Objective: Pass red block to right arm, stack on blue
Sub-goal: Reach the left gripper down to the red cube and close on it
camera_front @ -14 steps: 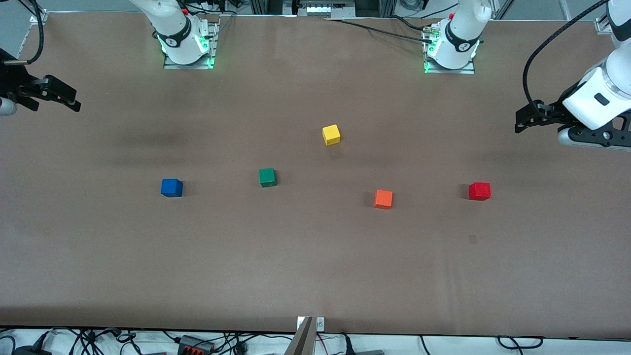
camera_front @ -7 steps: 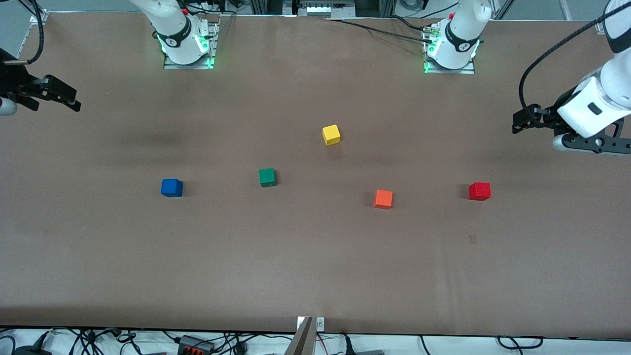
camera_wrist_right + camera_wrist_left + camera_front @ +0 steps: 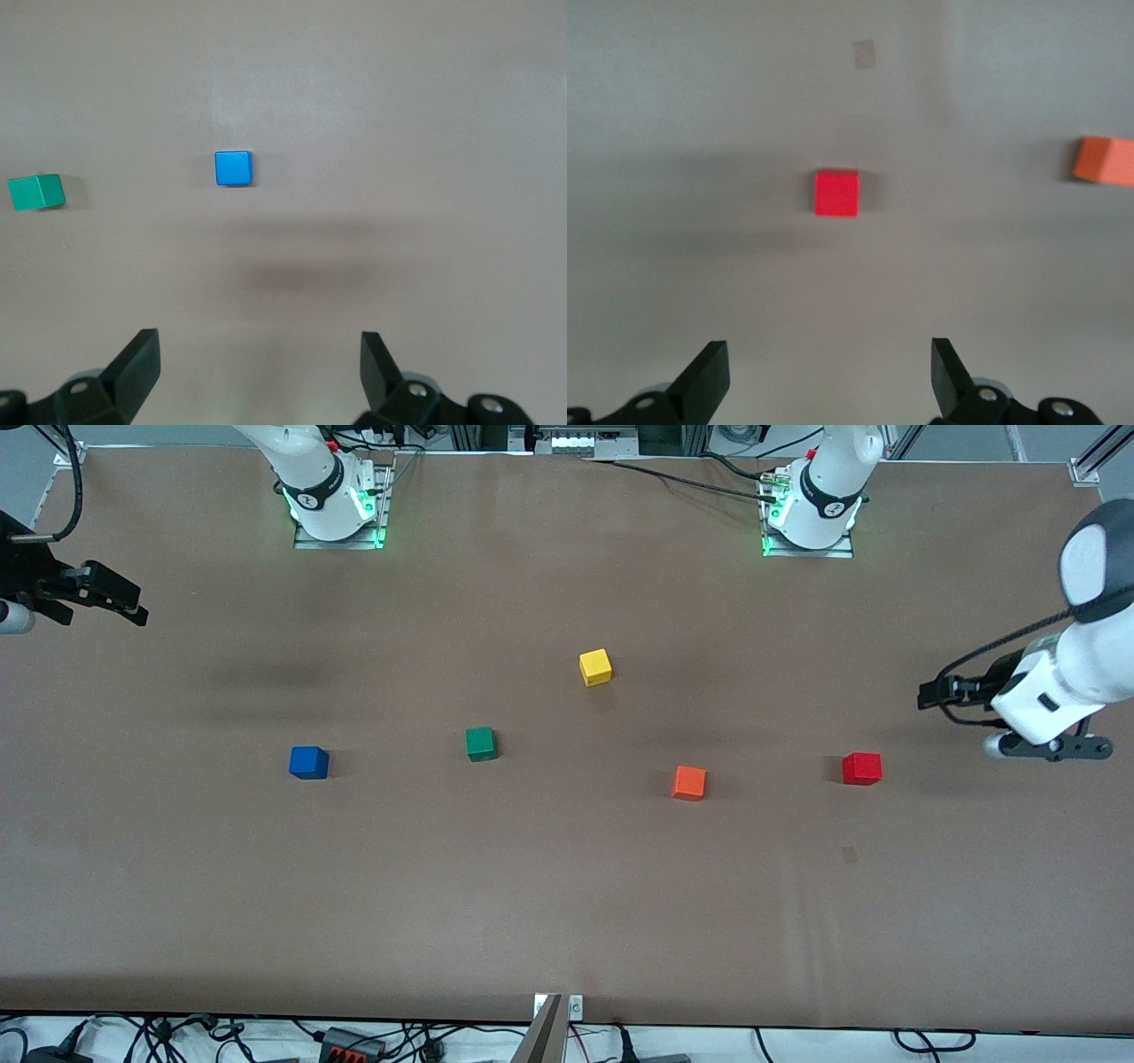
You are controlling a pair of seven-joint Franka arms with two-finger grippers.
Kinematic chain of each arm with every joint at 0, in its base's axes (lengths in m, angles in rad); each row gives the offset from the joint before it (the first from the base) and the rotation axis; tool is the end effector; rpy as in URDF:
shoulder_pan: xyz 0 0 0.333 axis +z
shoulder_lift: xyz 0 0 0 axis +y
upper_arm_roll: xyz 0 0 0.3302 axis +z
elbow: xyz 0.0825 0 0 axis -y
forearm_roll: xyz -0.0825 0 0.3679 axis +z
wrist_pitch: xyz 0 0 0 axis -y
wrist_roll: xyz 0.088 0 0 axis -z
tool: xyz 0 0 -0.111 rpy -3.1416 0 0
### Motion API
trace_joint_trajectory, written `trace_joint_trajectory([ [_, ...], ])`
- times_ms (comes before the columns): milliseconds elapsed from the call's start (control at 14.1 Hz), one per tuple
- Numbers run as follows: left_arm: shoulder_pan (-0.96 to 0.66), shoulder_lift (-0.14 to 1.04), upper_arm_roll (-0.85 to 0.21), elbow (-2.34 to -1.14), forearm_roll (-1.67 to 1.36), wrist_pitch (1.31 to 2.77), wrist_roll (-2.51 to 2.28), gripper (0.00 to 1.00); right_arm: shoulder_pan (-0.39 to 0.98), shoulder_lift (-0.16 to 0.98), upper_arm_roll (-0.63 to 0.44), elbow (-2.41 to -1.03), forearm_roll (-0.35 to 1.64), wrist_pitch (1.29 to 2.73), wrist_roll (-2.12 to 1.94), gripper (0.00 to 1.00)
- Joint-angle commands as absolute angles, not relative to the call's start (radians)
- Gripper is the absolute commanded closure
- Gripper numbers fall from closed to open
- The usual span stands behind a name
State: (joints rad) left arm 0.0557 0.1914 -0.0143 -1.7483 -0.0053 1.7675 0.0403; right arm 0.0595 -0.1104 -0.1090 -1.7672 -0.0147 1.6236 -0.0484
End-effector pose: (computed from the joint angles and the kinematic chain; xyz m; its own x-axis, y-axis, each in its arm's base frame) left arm 0.5839 0.0242 0.4613 0.9853 0.0013 -0.1709 0.0039 -0.9999 0.0146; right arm 0.5029 -0.0294 0.6067 0.9994 0.0008 -0.0339 0.0008 -1.0000 0.0010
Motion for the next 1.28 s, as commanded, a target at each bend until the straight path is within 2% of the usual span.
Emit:
trace_joint_trajectory([
  [0,0.063,0.184,-0.018,-1.889,0.009,1.963,0.046,0.00,0.060,-0.109,-0.101,-1.761,-0.021,1.612,-0.038,0.00],
  [568,0.087,0.304,-0.020,-2.074,0.015,2.350,0.164,0.00,0.063,-0.092,-0.098,-1.761,-0.020,1.609,-0.051,0.00],
  [923,0.087,0.397,-0.021,-2.124,0.017,2.526,0.172,0.00,0.075,-0.077,-0.098,-1.761,-0.018,1.609,-0.049,0.00],
  [1206,0.087,0.442,-0.031,-2.135,0.015,2.581,0.210,0.00,0.136,-0.037,-0.098,-1.753,-0.009,1.611,-0.049,0.00],
])
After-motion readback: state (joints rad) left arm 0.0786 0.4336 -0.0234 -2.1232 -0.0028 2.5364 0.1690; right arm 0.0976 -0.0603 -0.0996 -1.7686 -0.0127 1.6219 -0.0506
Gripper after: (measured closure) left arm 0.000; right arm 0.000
